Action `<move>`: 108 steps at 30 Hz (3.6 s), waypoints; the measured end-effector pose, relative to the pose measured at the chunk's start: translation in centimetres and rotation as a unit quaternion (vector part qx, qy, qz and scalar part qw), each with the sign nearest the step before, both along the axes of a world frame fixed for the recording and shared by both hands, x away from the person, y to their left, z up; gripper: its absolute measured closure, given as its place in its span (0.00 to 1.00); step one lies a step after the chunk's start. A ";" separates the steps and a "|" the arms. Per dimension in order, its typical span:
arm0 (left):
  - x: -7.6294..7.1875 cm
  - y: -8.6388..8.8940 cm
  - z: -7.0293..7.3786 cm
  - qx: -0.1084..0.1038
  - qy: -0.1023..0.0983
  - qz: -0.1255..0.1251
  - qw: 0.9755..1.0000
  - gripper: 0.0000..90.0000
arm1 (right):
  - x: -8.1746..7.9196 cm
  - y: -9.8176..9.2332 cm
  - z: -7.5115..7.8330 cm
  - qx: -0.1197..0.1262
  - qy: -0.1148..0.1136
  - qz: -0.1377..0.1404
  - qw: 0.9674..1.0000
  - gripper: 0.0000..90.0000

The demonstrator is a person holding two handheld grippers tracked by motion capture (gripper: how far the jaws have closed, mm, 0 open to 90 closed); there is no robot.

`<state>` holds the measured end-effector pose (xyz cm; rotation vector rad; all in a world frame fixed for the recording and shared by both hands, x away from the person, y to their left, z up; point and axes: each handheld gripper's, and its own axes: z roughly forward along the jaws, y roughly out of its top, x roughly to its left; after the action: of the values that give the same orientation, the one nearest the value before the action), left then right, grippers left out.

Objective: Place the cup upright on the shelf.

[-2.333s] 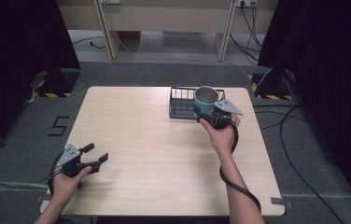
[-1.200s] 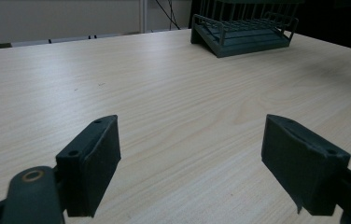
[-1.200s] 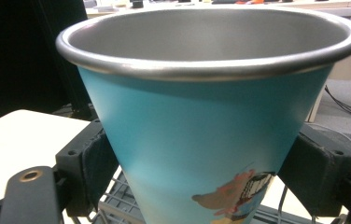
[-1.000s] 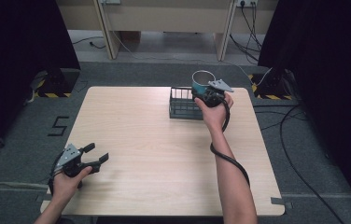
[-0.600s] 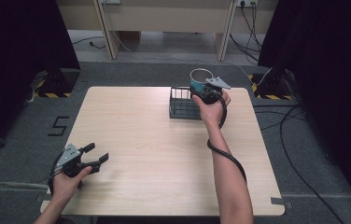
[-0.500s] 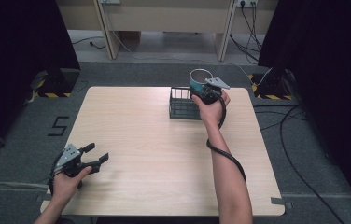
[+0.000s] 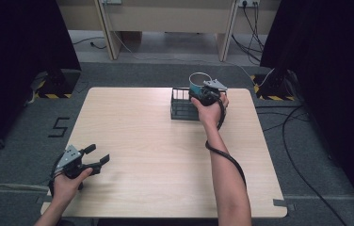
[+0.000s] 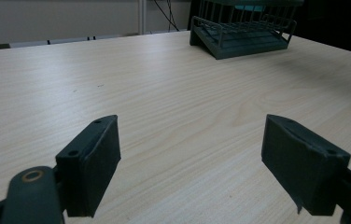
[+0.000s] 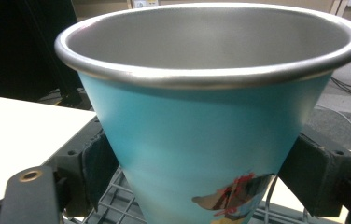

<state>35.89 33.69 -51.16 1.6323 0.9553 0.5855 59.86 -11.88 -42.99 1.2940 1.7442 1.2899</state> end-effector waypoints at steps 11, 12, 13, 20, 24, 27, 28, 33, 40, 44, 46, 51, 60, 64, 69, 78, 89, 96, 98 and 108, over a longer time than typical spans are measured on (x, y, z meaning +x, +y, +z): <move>0.0 0.0 0.0 0.000 0.000 -0.001 1.000 0.21 | 0.3 0.2 -0.4 0.001 0.009 -0.003 1.000 0.21; 0.0 0.0 0.0 0.000 0.000 -0.001 1.000 0.21 | 0.3 0.2 -0.5 0.001 0.009 -0.004 1.000 0.21; 0.0 0.0 0.0 0.000 0.000 -0.001 1.000 0.21 | 0.3 0.2 -0.5 0.000 0.010 -0.004 1.000 0.21; 0.0 0.0 0.0 -0.001 0.000 -0.001 1.000 0.21 | 0.4 0.4 -0.8 -0.001 0.014 -0.005 1.000 0.21; 0.0 0.0 0.0 -0.002 0.000 -0.001 1.000 0.21 | 0.4 0.4 -1.1 -0.001 0.018 -0.006 1.000 0.21; 0.0 0.0 0.0 -0.002 0.000 -0.001 1.000 0.21 | 0.5 0.3 -1.2 -0.001 0.021 -0.008 1.000 0.21; 0.0 0.0 0.0 -0.002 0.000 -0.002 1.000 0.21 | 0.5 0.3 -1.3 -0.001 0.021 -0.008 1.000 0.21; 0.0 0.0 0.0 -0.002 0.000 -0.002 1.000 0.21 | 0.5 0.2 -1.2 -0.004 0.022 -0.008 1.000 0.21; 0.0 0.0 0.0 -0.002 0.001 -0.002 1.000 0.21 | 0.5 0.3 -1.5 -0.010 0.037 -0.003 0.999 0.21; 0.0 0.0 0.0 -0.003 0.001 -0.002 1.000 0.21 | 0.6 0.4 -1.7 -0.011 0.046 -0.002 0.999 0.19; 0.0 0.0 0.0 -0.003 0.001 -0.002 1.000 0.21 | 0.5 0.5 -1.8 -0.006 0.044 -0.002 0.999 0.19; 0.0 0.0 0.0 -0.003 0.001 -0.003 1.000 0.21 | 0.4 0.6 -1.7 -0.006 0.044 -0.001 0.999 0.18; 0.0 0.0 0.0 -0.003 0.001 -0.003 1.000 0.21 | -0.1 0.7 -1.7 -0.007 0.044 -0.001 0.999 0.18; 0.0 0.0 0.0 -0.004 0.001 -0.003 1.000 0.21 | -0.5 0.5 -1.7 -0.003 0.038 -0.002 0.999 0.18; 0.0 -0.1 0.0 -0.002 0.001 -0.004 1.000 0.21 | -1.0 0.0 -1.7 0.005 0.036 -0.001 0.999 0.17; 0.0 -0.2 0.0 -0.002 0.001 -0.004 1.000 0.21 | -1.9 -0.4 -1.3 0.012 0.037 0.004 0.999 0.18; 0.0 -0.2 0.0 -0.002 0.002 -0.004 1.000 0.21 | -3.5 -1.0 -1.2 0.017 0.041 0.004 0.999 0.18; 0.0 -0.2 -0.1 -0.001 0.003 -0.004 1.000 0.21 | -4.9 -1.4 -1.1 0.016 0.036 0.016 0.999 0.17; 0.0 -0.2 -0.1 -0.001 0.003 -0.004 1.000 0.21 | -5.3 -1.6 -1.0 0.015 0.034 0.016 0.999 0.17; 0.0 -0.2 -0.1 0.001 0.004 -0.004 1.000 0.21 | -6.9 -2.5 -1.1 0.011 0.030 0.025 0.999 0.17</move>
<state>35.88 33.47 -51.27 1.6405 0.9542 0.5759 52.95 -14.35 -44.10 1.3219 1.8191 1.3149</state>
